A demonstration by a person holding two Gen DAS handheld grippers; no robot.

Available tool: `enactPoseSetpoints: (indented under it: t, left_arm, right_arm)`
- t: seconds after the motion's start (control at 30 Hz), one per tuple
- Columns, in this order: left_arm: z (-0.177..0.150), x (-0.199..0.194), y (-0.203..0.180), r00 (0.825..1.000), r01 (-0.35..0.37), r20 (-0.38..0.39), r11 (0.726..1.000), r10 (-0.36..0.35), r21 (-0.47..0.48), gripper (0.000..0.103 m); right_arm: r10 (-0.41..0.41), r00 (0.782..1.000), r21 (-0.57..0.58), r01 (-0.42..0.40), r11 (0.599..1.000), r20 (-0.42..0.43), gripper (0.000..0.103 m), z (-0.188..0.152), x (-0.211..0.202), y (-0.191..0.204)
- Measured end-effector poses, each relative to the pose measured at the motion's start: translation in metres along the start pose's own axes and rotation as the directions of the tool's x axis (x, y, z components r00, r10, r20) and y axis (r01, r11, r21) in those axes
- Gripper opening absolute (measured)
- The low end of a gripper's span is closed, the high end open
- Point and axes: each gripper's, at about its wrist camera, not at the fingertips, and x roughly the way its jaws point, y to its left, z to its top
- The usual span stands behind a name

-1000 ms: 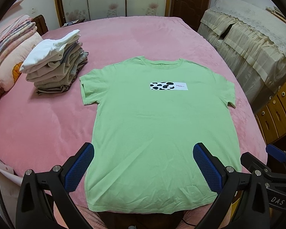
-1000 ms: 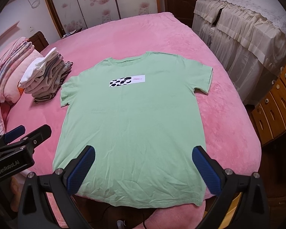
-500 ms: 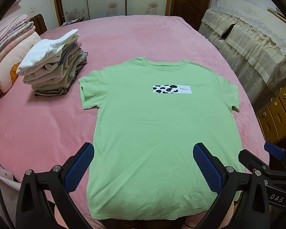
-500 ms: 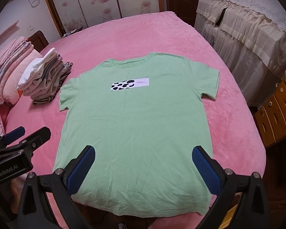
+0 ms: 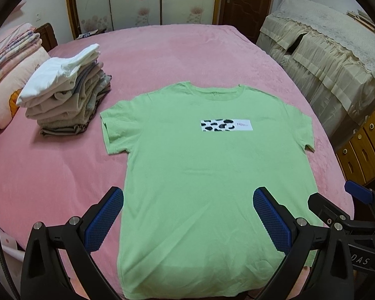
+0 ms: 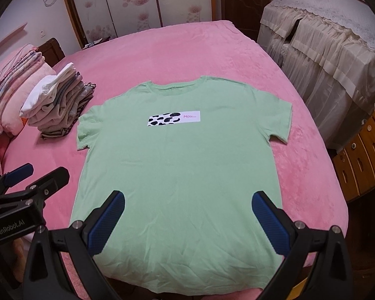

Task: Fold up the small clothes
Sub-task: 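Reach the left tool to the shirt's side edge and grasp it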

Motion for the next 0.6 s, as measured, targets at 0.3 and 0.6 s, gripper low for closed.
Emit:
enactPoseSetpoints:
  t: [0.3,0.6]
  left_arm:
    - [0.015,0.021,0.058,1.0,0.01,0.013,0.994,-0.009,-0.107,0.098]
    - [0.02,0.078,0.143,0.998,-0.065,-0.036,0.972,0.058,-0.225,0.095]
  right_arm:
    - [-0.008,0.997,-0.036,0.01,0.999,0.077,0.102,0.033,0.01,0.031]
    - [0.126,0.988,-0.132,-0.113,0.985,0.09,0.094,0.07,0.052,0.087]
